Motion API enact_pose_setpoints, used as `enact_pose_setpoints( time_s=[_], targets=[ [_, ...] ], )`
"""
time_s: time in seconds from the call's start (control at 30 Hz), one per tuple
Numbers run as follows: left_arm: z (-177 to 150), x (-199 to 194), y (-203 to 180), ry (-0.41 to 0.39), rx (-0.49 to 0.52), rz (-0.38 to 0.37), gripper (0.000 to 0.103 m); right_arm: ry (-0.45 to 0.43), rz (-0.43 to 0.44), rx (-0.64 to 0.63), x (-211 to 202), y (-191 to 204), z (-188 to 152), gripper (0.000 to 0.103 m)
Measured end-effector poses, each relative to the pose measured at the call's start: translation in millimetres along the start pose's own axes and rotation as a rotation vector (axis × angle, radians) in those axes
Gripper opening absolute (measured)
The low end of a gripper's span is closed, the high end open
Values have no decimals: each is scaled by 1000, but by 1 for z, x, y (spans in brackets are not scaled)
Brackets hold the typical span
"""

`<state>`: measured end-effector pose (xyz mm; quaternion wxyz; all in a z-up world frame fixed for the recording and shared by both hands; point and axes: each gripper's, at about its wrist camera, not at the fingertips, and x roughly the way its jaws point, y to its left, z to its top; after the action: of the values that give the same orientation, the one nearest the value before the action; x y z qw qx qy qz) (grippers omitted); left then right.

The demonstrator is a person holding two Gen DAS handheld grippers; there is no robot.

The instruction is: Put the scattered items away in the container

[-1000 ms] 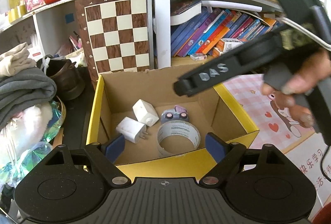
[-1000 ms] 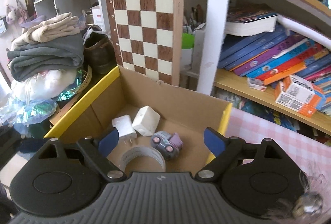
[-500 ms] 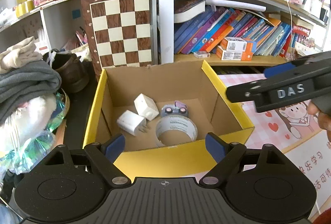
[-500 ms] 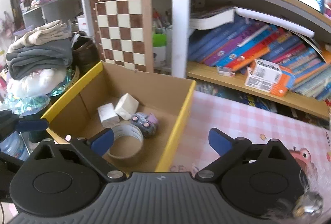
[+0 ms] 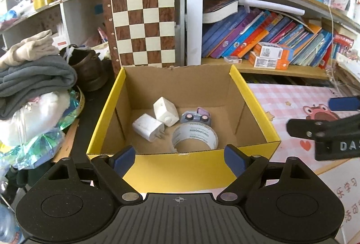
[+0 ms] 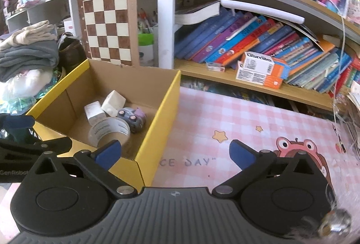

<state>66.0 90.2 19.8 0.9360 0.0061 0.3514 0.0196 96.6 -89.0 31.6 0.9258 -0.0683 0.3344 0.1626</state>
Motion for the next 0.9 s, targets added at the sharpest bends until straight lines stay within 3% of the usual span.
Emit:
enact_pose_setpoints(
  time_s=[0.53,0.9],
  targets=[
    [-7,-3,-36,4,4,25,93,27,-45,46,-8,-29,-28,103],
    [-10,2,-68,28,43,4,93,34,-66,95,-15,-52,-35,103]
  ],
)
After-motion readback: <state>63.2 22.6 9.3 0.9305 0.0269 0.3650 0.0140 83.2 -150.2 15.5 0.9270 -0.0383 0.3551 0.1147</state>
